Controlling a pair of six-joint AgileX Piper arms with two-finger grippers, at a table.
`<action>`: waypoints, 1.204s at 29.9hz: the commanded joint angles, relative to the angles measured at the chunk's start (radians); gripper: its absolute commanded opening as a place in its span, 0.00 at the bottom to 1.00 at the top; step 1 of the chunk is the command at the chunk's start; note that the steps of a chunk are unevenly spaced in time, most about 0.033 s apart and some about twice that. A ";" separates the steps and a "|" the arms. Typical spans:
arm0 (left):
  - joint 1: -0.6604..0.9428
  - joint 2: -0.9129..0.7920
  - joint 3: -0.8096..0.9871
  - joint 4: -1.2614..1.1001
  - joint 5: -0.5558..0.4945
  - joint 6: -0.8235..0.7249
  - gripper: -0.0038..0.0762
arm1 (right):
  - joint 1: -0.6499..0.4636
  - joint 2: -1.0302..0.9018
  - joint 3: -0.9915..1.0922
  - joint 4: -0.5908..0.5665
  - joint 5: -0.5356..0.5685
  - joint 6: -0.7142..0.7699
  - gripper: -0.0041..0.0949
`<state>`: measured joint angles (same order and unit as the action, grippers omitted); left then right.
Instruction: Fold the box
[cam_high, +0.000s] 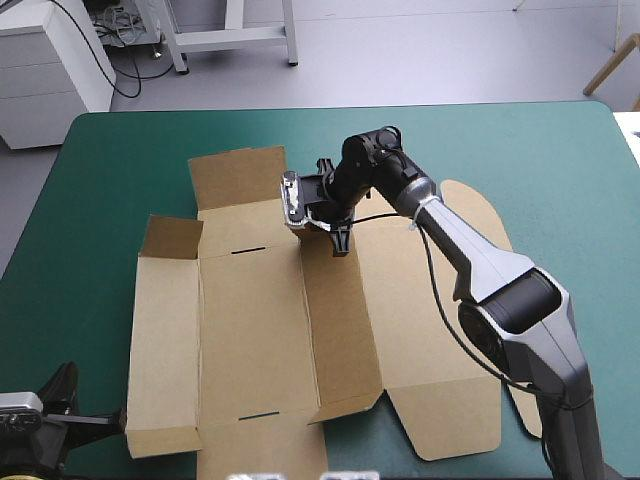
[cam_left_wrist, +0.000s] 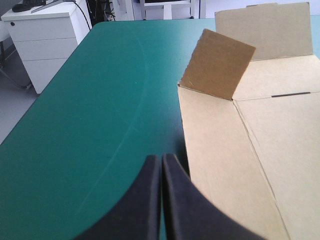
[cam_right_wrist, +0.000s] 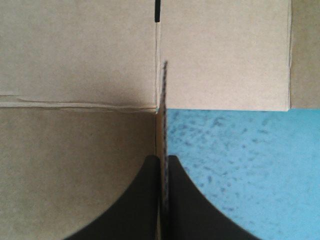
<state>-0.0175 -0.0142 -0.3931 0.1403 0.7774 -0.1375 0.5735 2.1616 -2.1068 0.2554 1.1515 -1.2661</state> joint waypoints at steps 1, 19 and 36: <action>0.000 -0.017 -0.022 0.003 -0.076 -0.008 0.04 | -0.001 -0.062 -0.037 0.015 -0.116 0.073 0.02; 0.000 -0.017 -0.022 0.003 -0.076 -0.008 0.04 | 0.001 -0.030 -0.037 -0.019 -0.060 0.044 0.02; 0.000 -0.017 -0.020 0.003 -0.076 -0.008 0.04 | 0.001 -0.030 -0.037 -0.010 -0.053 -0.081 0.02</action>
<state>-0.0175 -0.0142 -0.3928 0.1403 0.7765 -0.1375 0.5735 2.1994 -2.1080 0.2213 1.1137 -1.3272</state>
